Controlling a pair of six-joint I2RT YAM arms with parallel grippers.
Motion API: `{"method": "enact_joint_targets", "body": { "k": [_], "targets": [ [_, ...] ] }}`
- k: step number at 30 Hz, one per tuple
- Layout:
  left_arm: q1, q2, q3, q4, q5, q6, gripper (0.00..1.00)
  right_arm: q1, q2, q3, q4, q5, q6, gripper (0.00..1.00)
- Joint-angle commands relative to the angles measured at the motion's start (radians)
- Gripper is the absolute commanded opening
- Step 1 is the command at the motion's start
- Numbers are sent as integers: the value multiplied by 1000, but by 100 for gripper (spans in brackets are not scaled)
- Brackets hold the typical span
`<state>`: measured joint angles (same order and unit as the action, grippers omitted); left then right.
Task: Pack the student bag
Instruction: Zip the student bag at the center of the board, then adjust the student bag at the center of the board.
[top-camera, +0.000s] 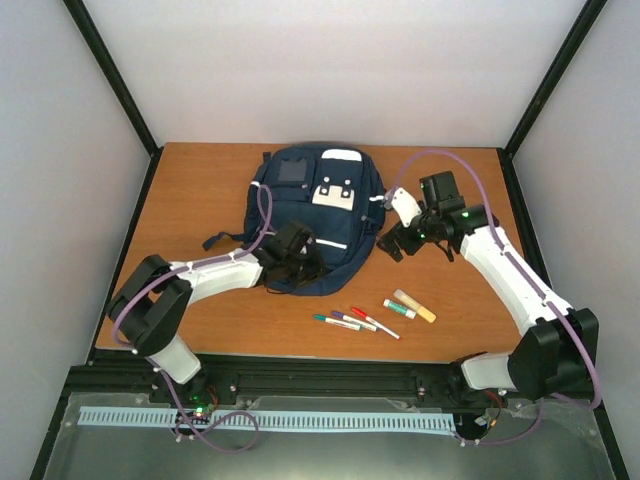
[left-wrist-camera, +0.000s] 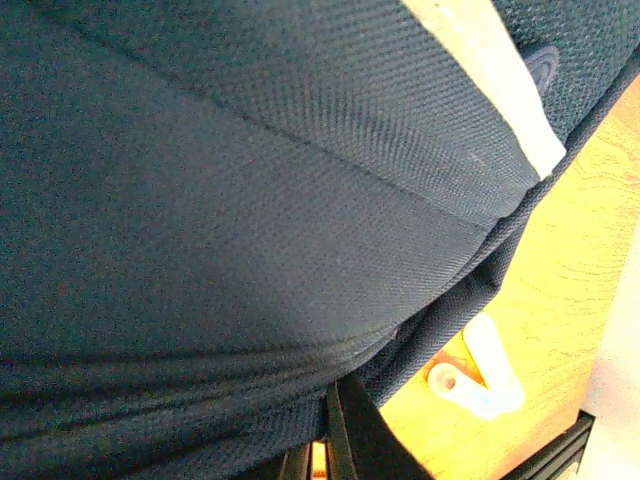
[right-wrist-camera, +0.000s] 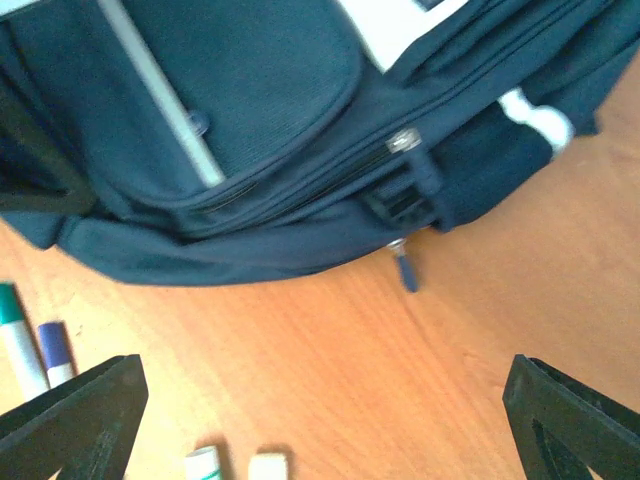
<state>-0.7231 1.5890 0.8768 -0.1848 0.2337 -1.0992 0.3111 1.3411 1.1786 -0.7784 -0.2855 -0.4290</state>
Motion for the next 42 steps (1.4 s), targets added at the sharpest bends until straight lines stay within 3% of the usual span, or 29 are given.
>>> {"method": "enact_joint_targets", "body": {
  "k": [1, 5, 7, 13, 14, 15, 20, 23, 29, 34, 42],
  "targets": [
    [-12, 76, 112, 53, -8, 55, 2, 17, 2, -75, -36, -41, 7, 100],
    [-23, 172, 221, 78, 9, 120, 4, 15, -52, -131, 12, -121, -8, 100],
    [-24, 215, 276, 107, 64, 187, 13, 16, -79, -134, 13, -146, -33, 100],
    [-24, 135, 364, 8, 91, 361, 69, 7, -197, -99, 33, -52, -8, 100],
    [-24, 103, 367, -19, 79, 381, 93, 7, -235, -113, 59, -22, -2, 100],
    [-24, 72, 374, -57, 69, 403, 99, 6, -272, -126, 85, 14, 7, 100],
    [-24, -4, 484, -391, 31, 528, 100, 6, -305, -172, 128, 268, 32, 100],
    [-24, -69, 522, -496, 14, 547, 100, 5, -270, -182, 103, 289, 15, 100],
    [-24, -193, 675, -613, 18, 357, 100, -2, -320, -329, 188, 158, 39, 100],
    [-24, -260, 795, -710, -41, 147, 100, -13, -348, -358, 193, 191, 30, 100],
    [-24, -272, 915, -740, -6, 54, 100, -17, -326, -380, 192, 227, 12, 100]
  ]
}}
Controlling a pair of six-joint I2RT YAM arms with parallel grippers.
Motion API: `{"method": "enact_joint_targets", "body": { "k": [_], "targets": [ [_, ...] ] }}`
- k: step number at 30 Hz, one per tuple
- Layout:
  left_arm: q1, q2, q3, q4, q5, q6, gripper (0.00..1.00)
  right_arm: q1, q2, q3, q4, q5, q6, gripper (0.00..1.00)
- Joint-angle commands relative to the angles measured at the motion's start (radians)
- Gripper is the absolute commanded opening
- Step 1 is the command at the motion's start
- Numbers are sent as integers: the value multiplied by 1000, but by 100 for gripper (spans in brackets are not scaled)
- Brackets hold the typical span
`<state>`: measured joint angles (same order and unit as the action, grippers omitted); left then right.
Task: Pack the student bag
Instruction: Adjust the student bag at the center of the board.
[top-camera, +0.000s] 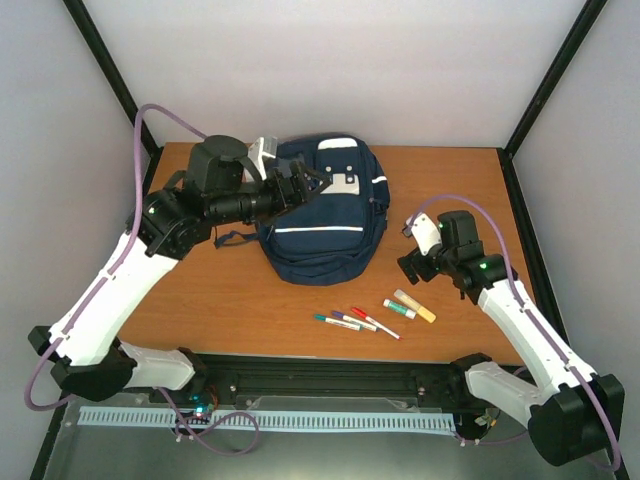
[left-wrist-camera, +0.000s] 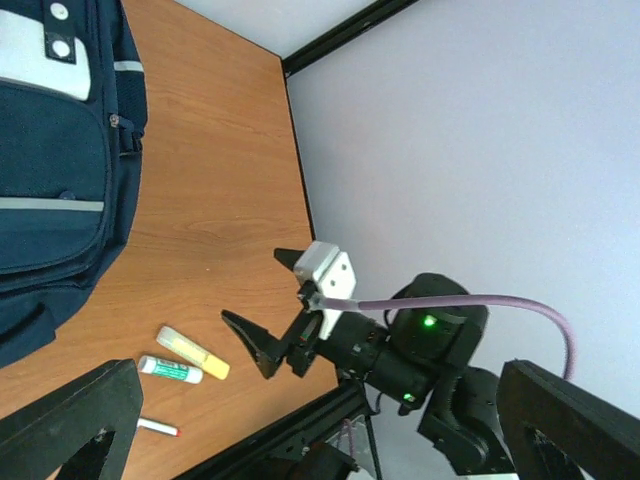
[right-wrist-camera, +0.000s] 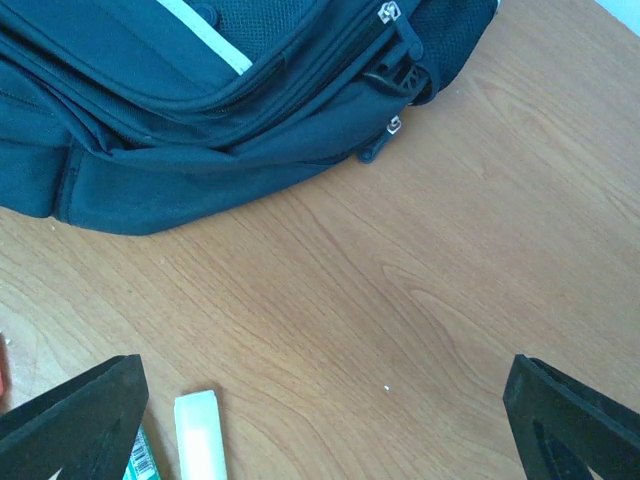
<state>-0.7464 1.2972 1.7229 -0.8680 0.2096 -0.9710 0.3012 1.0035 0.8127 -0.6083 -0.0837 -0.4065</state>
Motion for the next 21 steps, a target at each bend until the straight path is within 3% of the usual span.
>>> {"method": "enact_joint_targets", "body": {
  "k": [1, 9, 12, 14, 17, 21],
  "targets": [
    [-1, 29, 91, -57, 29, -68, 100, -8, 17, -11, 23, 27, -12, 100],
    [-1, 83, 176, -40, 58, 9, 100, -17, 40, 3, 22, 32, -17, 100],
    [-1, 47, 61, 81, 84, 162, 100, -18, 34, 5, 19, 29, -22, 100],
    [-1, -8, -101, 261, 169, 394, 100, -18, 28, 10, 12, 13, -34, 100],
    [1, -62, -291, 300, 25, 522, 100, -20, 30, 31, -13, -27, -49, 100],
    [2, -56, -390, 222, -200, 636, 100, -23, 50, 46, -30, -69, -50, 100]
  ]
}}
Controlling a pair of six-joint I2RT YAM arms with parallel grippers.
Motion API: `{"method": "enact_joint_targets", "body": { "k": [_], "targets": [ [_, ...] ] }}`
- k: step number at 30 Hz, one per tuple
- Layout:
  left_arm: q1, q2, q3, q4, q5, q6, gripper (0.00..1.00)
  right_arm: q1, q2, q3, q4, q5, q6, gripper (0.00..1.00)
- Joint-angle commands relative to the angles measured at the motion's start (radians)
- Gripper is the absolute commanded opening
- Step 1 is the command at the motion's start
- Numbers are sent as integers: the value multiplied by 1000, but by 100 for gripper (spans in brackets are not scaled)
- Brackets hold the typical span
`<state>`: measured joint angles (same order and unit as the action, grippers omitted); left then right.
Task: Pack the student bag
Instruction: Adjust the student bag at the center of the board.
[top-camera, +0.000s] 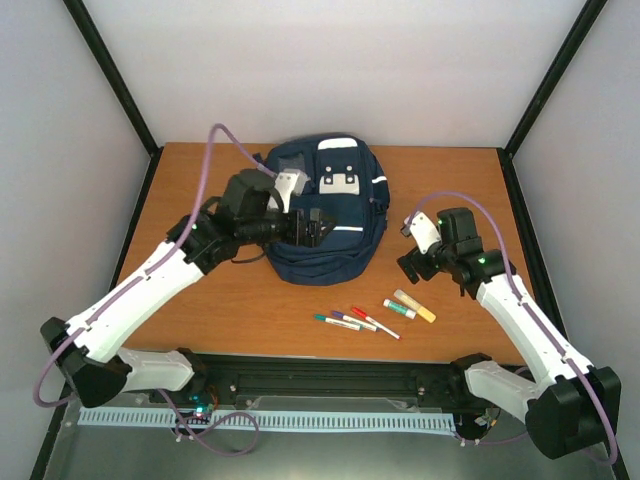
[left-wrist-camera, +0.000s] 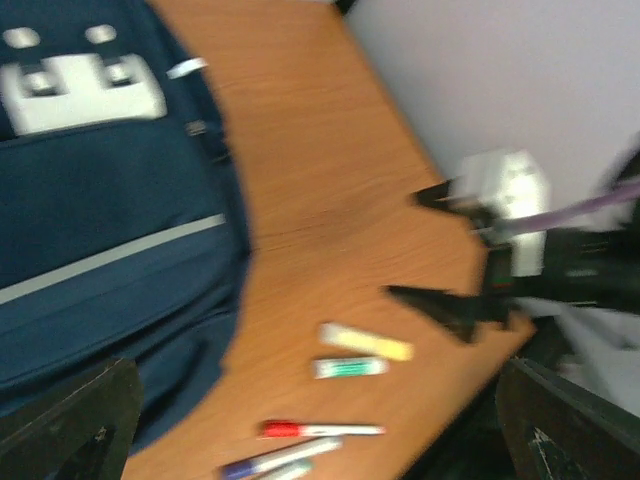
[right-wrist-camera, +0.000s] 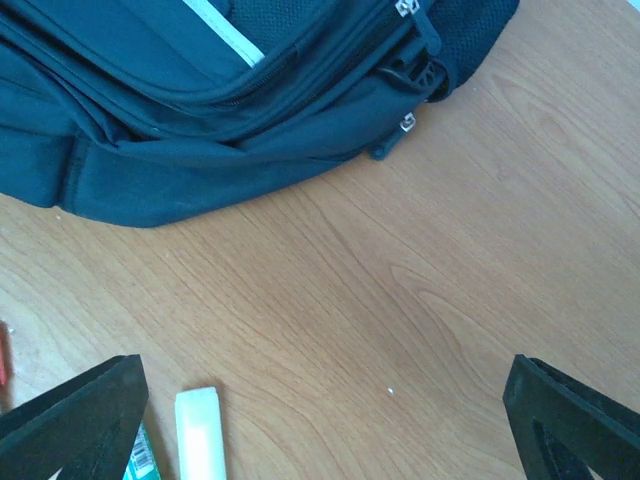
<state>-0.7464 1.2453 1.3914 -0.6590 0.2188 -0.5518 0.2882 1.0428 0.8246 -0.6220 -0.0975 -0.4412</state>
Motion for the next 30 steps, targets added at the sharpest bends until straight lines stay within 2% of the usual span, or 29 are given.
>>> {"method": "enact_joint_targets", "body": {
  "k": [1, 4, 6, 8, 10, 12, 15, 18, 20, 23, 30],
  "targets": [
    [2, -11, -86, 13, -256, 234, 100, -12, 12, 26, -8, -72, -17, 100],
    [2, -87, -225, 98, -369, 254, 100, -11, 16, -10, 28, -120, -20, 99],
    [3, -125, -303, 147, -569, 229, 100, -12, 14, -27, 54, -147, -16, 99],
    [19, -94, -327, 98, -822, 110, 100, -13, 13, -33, 65, -167, -14, 99],
    [74, -11, -288, -10, -871, 51, 100, -13, 12, -43, 74, -195, -9, 99],
    [165, 75, -260, -65, -767, 45, 100, -13, 24, -50, 68, -221, -11, 99],
    [322, 159, -258, -16, -503, 28, 99, -12, 29, -42, 46, -244, -11, 97],
    [436, 219, -240, 61, -299, -24, 81, -12, -10, -58, 47, -253, -21, 97],
    [475, 262, -206, 94, -253, -31, 61, -12, -32, -61, 46, -250, -21, 95],
    [519, 366, -108, 82, -214, -34, 44, -13, -55, -65, 43, -251, -32, 94],
    [576, 656, 231, 7, -225, -3, 44, -12, -69, -67, 32, -257, -49, 89]
  ]
}}
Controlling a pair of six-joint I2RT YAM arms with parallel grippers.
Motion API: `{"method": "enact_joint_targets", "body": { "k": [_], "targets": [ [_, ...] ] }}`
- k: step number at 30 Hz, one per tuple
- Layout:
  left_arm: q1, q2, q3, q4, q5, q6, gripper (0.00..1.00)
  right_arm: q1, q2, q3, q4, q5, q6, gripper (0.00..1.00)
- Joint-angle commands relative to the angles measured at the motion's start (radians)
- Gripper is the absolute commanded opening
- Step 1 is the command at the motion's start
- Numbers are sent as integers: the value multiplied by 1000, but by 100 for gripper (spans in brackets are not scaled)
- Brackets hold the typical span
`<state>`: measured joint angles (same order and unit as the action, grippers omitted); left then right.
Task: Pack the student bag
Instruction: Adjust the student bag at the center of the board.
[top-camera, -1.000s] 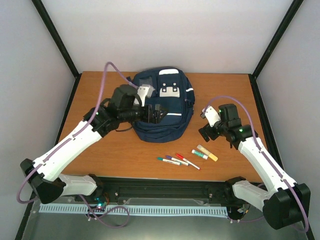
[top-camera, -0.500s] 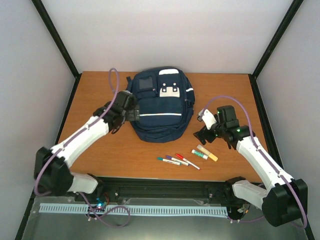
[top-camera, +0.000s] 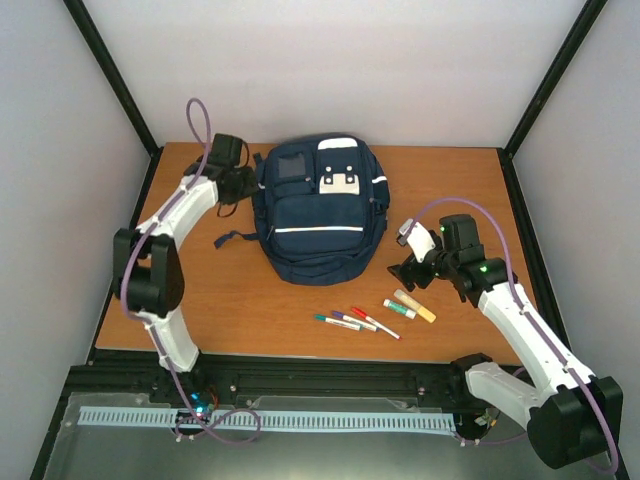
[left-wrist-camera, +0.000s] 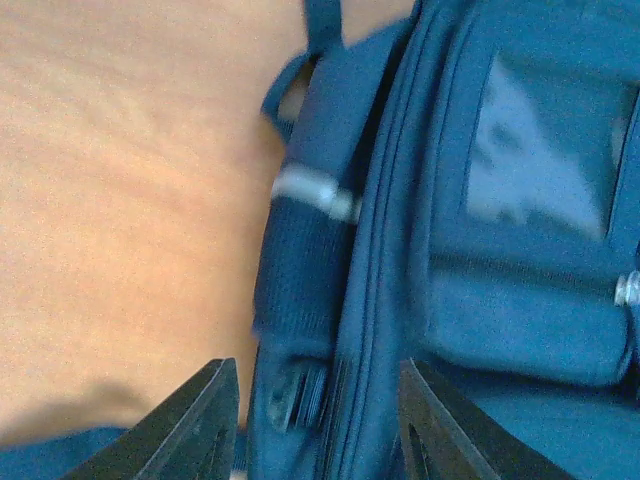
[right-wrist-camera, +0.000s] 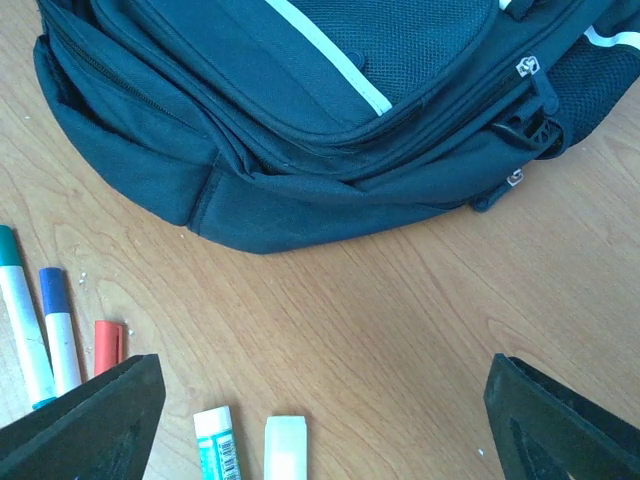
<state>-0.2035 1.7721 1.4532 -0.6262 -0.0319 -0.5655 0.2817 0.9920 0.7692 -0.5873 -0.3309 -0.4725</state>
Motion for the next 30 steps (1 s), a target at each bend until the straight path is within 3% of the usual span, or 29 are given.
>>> {"method": "enact_joint_targets", "body": {
  "k": [1, 13, 20, 25, 30],
  "targets": [
    [40, 175, 218, -43, 17, 14, 45, -6, -22, -12, -4, -29, -20, 89],
    [83, 516, 587, -149, 106, 74, 47, -6, -20, -18, -7, -15, -37, 84],
    [84, 546, 572, -135, 93, 55, 30, -6, -6, -17, -11, -17, -38, 84],
    [84, 534, 526, -120, 101, 52, 4, -6, 3, -15, -14, -19, -40, 82],
    [83, 399, 378, -41, 34, 4, 1, -6, 3, -15, -16, -17, -39, 81]
  ]
}}
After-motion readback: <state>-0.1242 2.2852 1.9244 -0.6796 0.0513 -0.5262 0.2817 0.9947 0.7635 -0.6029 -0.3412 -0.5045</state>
